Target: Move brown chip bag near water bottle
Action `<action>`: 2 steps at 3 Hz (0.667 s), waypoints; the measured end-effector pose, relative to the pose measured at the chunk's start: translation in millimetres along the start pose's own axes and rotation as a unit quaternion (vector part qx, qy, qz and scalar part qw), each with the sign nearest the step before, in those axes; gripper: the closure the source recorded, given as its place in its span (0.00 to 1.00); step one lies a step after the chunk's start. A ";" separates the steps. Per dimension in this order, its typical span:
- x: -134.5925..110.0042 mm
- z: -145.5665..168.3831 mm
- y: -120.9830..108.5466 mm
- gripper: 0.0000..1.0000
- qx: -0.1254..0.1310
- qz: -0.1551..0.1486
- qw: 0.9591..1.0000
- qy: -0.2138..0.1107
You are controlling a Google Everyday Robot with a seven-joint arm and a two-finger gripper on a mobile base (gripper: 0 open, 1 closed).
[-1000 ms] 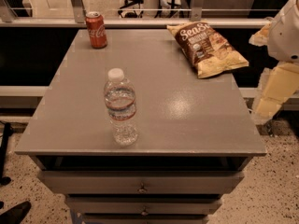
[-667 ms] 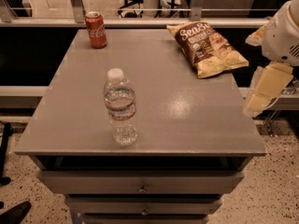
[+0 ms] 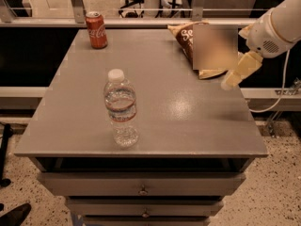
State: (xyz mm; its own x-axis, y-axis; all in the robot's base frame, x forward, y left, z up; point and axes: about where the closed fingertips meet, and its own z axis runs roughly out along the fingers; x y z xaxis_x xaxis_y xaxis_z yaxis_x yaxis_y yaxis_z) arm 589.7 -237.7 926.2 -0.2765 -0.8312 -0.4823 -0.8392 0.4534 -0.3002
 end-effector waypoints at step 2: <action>-26.3 72.5 -56.6 0.00 0.001 0.078 0.992 -0.100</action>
Offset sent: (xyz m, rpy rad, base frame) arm 0.1246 0.0267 -0.0392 0.3428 -0.0621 -0.1016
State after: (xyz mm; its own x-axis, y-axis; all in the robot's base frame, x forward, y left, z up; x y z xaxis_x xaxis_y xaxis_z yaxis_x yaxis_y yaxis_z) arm 678.4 -218.2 896.2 -0.3036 -0.6704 -0.6771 -0.7922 0.5724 -0.2115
